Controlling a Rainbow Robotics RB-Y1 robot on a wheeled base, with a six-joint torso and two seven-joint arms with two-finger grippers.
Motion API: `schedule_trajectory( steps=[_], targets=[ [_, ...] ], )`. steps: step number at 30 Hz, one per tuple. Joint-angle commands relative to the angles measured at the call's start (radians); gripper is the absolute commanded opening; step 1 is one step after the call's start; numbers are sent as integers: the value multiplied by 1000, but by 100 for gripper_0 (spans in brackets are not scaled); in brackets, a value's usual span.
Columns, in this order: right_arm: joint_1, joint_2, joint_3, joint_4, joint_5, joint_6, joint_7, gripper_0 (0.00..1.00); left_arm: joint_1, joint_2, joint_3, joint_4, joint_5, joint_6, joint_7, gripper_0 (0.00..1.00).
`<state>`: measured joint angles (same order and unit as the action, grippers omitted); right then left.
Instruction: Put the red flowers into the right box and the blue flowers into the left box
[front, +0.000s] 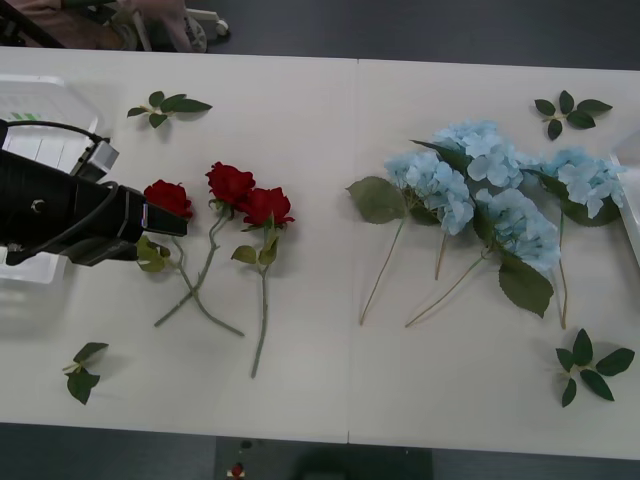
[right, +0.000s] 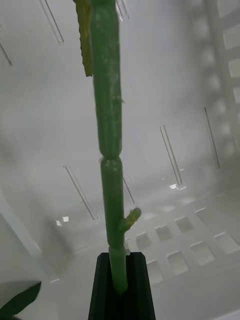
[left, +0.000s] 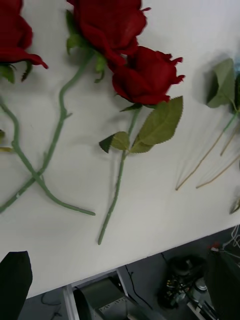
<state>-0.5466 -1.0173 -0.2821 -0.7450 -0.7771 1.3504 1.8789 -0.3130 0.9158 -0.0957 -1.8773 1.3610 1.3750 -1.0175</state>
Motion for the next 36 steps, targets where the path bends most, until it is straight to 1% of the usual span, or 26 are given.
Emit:
schedule_trajectory(
  steps=[1,5,9,10,11,12,13,14,15,17,20,23,28,31,36],
  targets=[
    [-29,28,11,27,16,-80,-40,0,-31,2,-36,24,-57,-1,79,100],
    [-29,63,11,62,36,-134,-41,0,-64,-17,-42,106,-83,1,100,100],
    [-29,91,11,62,52,-151,-38,0,-120,-34,-73,198,-117,-1,102,100],
    [-29,97,11,62,53,-154,-40,4,-135,-37,-85,216,-129,1,102,100],
    [-29,100,11,62,55,-158,-38,16,-149,-41,-94,233,-145,1,103,100],
    [-29,100,11,62,55,-162,-37,39,-162,-44,-105,251,-155,-1,105,100],
    [-29,102,11,62,55,-162,-37,69,-187,-51,-124,285,-175,-1,106,100],
    [-29,103,9,61,53,-162,-35,81,-201,-54,-136,302,-184,-1,108,100],
    [-29,102,11,56,55,-162,-34,88,-218,-61,-148,326,-191,-1,111,100],
    [-29,102,7,49,50,-162,-30,94,-242,-71,-165,363,-200,-5,114,100],
    [-29,94,6,29,21,-155,-23,96,-276,-83,-185,411,-223,-14,111,100],
    [-29,86,3,-23,-16,-125,-15,96,-310,-106,-206,461,-260,-21,108,100],
    [-29,86,-52,-142,-64,-14,-4,96,-357,-141,-245,540,-326,-40,94,100],
    [-29,83,-86,-211,-111,64,11,96,-385,-152,-298,576,-336,-74,80,100],
    [-29,88,-129,-292,-192,177,43,96,-426,-164,-372,619,-353,-82,65,100]
  ],
)
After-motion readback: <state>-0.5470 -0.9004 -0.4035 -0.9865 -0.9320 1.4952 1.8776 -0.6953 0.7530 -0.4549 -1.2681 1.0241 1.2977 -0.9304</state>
